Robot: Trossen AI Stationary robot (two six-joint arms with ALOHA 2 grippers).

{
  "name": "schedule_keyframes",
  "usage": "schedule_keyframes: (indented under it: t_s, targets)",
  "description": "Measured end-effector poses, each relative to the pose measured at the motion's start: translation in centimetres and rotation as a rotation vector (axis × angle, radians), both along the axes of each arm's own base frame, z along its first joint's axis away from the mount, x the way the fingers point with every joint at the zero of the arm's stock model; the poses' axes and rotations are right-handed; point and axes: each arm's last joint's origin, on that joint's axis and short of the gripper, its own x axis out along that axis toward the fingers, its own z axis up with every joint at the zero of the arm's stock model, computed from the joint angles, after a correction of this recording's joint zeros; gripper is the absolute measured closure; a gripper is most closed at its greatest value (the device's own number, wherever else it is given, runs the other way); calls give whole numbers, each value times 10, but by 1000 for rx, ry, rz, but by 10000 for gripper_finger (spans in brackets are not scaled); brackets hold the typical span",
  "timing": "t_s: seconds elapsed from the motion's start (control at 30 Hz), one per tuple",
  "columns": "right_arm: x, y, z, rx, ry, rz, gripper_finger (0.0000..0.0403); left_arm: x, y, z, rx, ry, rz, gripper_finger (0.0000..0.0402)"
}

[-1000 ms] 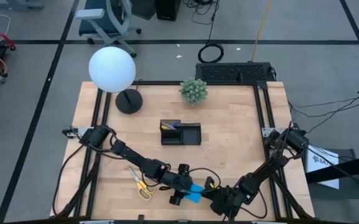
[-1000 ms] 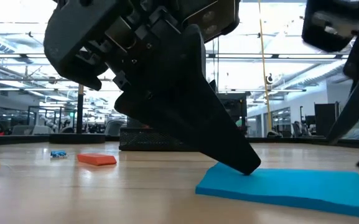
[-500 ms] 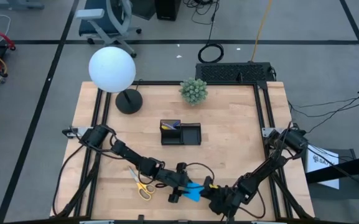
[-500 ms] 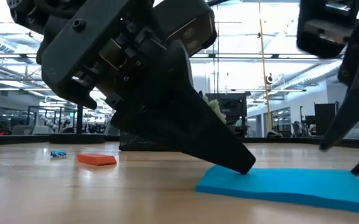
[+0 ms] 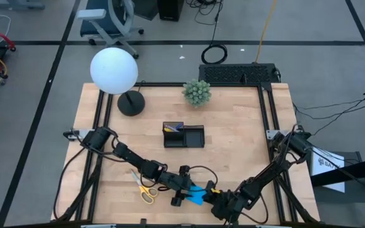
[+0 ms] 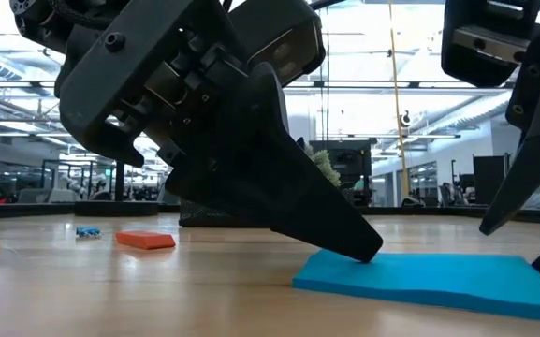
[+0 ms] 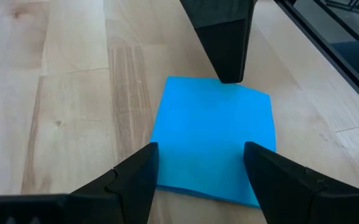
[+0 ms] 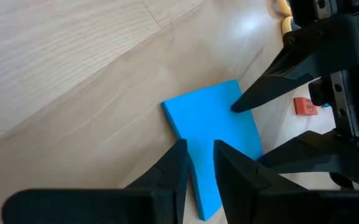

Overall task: Pick and place office supplies into organizer
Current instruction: Put the sticky notes into the desk organizer

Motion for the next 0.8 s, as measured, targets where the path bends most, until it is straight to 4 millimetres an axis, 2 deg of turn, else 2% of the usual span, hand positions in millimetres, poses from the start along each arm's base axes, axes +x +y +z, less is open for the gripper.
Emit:
schedule_keyframes:
  t_s: [0.2,0.33,0.47,0.8]
  targets:
    - [-4,-2,-2,-106,63,57,332,0,1,0,-2,1,-3,158]
    - [0,4,9,-192,125,95,332,1,1,0,-9,1,-9,158]
    - [8,7,17,-162,146,110,332,1,1,1,-14,-7,-9,158]
    - [14,3,17,-151,117,71,332,3,1,1,-26,-27,-13,158]
